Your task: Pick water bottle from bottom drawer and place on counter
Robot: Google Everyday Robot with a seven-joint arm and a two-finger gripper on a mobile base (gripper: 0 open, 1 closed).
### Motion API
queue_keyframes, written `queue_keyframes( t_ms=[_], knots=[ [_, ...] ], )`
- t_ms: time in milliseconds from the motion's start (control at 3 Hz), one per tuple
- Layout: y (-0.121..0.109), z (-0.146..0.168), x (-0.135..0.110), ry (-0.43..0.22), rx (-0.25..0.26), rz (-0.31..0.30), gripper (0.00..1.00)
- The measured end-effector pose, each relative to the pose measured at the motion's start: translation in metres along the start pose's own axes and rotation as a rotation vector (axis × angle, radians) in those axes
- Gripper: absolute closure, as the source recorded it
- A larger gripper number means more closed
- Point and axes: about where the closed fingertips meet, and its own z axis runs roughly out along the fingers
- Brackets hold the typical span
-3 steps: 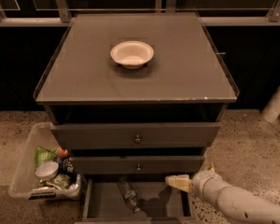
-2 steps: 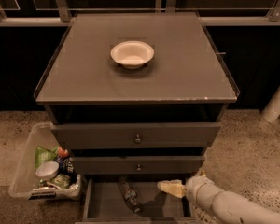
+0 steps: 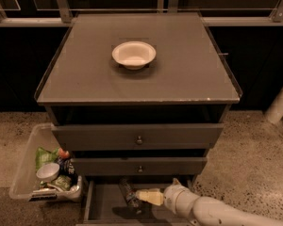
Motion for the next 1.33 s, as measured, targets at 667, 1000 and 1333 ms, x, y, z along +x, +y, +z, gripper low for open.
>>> queue_keyframes(
  t_ms=[667,1000,1333],
  knots=[
    [0.011,0.027,0.025,0.039,-0.054,0.052,0.00],
    [0.011,0.030,0.039,0.065,-0.044,0.057,0.00],
    [0.021,0.060,0.054,0.081,-0.087,0.061,0.00]
  ],
)
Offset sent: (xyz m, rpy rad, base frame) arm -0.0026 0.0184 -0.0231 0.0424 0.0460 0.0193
